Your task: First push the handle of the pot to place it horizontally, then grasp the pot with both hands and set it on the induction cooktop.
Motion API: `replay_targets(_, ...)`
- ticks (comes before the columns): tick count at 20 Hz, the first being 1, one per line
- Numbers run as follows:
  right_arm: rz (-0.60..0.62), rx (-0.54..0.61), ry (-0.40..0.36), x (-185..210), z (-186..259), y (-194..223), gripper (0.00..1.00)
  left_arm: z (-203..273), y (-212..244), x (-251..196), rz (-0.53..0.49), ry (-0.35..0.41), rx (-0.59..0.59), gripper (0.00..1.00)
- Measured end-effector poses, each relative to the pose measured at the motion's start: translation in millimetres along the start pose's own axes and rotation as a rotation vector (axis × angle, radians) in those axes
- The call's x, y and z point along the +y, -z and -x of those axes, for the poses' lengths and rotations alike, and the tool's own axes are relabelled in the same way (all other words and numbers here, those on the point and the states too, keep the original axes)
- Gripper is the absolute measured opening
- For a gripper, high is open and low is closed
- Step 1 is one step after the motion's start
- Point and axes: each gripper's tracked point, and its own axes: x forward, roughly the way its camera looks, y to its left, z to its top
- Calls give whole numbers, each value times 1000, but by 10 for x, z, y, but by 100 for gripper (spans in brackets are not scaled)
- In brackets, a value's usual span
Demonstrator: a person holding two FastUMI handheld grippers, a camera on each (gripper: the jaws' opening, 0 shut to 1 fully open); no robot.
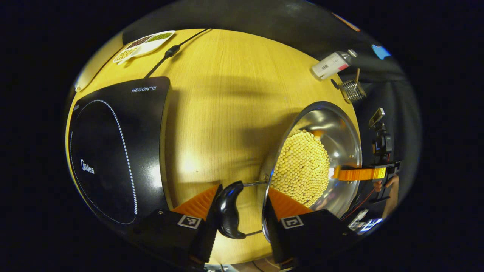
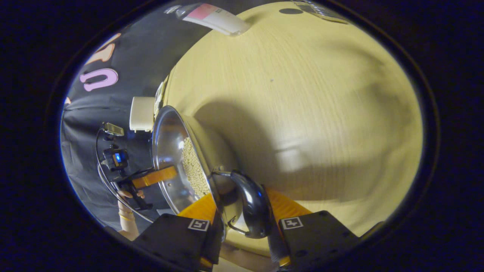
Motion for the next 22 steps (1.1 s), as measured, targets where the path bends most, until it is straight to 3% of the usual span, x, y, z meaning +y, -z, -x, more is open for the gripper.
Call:
replay_targets(1, 0, -8, -1, 5, 2, -17, 47, 52, 43, -16, -2, -5, 11, 60)
replay_targets(2, 1, -6, -1, 1, 3, -4, 53, 54, 28, -8, -8, -12, 4, 62)
replay_targets(3, -3, -8, -2, 8, -1, -15, 47, 45, 23, -6, -8, -15, 6, 59)
replay_targets(4, -5, -13, -6, 13, -7, -13, 54, 53, 30, -13, -3, -14, 6, 59)
replay_targets(5, -3, -19, -5, 11, -6, -19, 43, 47, 27, -13, -3, -11, 5, 58)
replay_targets(6, 4, -28, 1, 9, 4, -10, 50, 52, 28, -9, -4, -13, 7, 58)
replay_targets(7, 6, -36, 12, 9, 11, -23, 50, 48, 29, -11, 0, -19, 10, 60)
replay_targets(8, 6, -46, 20, 10, 35, -30, 50, 57, 45, -11, 7, -21, 14, 57)
replay_targets(9, 7, -57, 23, 15, 65, -38, 43, 53, 60, -21, 18, -20, 15, 57)
replay_targets(10, 5, -62, 22, 23, 93, -34, 50, 72, 90, -36, 28, -17, 22, 57)
replay_targets(13, 12, -70, 23, 68, 217, 75, 50, 215, 190, -119, 31, -12, 28, 57)
replay_targets(14, 10, -72, 22, 97, 260, 124, 43, 275, 202, -128, 24, -12, 27, 57)
replay_targets(15, 3, -72, 19, 137, 298, 172, 43, 334, 220, -129, 17, -14, 28, 57)
replay_targets(16, -3, -72, 16, 185, 340, 245, 50, 410, 239, -127, 7, -16, 26, 57)
replay_targets(17, -10, -72, 13, 239, 371, 309, 50, 498, 260, -123, -5, -19, 23, 54)
replay_targets(18, -15, -76, 10, 303, 376, 357, 50, 581, 275, -106, -13, -20, 21, 59)
replay_targets(19, -21, -80, 7, 387, 366, 399, 43, 654, 304, -67, -19, -20, 23, 56)
replay_targets(22, -28, -101, 2, 657, 337, 615, 50, 890, 365, 105, -41, -18, 24, 56)
